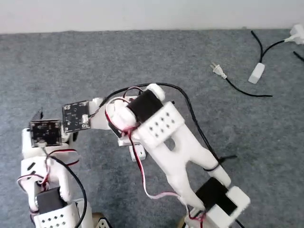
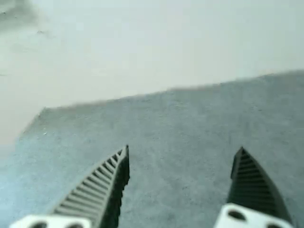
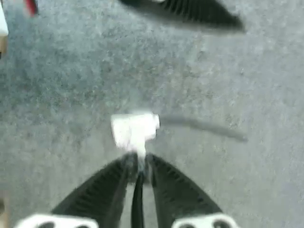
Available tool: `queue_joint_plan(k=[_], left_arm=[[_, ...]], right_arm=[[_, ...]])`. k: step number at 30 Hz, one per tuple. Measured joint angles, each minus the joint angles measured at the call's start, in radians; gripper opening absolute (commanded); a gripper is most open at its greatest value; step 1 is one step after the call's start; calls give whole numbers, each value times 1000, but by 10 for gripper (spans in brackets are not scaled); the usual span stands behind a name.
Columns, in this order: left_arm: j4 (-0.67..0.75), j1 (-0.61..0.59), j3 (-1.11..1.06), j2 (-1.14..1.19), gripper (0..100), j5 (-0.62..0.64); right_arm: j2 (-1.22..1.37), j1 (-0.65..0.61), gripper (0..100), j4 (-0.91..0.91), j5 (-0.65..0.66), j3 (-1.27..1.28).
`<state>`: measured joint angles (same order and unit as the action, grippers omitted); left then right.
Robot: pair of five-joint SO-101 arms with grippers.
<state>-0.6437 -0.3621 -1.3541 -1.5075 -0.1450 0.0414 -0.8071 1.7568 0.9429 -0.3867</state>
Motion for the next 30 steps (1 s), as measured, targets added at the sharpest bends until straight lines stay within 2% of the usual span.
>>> queue_joint_plan(k=[7,13,20,30], left_arm=[[60,-112,0,-2,331,0],[75,-141,0,-2,331,0],[129,-250,0,-2,331,0],[130,-264,0,-2,331,0]], right_arm=[[41,8,8,0,49,9],[51,5,8,0,72,17],[115,5,7,0,104,58],[150,21,7,0,206,61]])
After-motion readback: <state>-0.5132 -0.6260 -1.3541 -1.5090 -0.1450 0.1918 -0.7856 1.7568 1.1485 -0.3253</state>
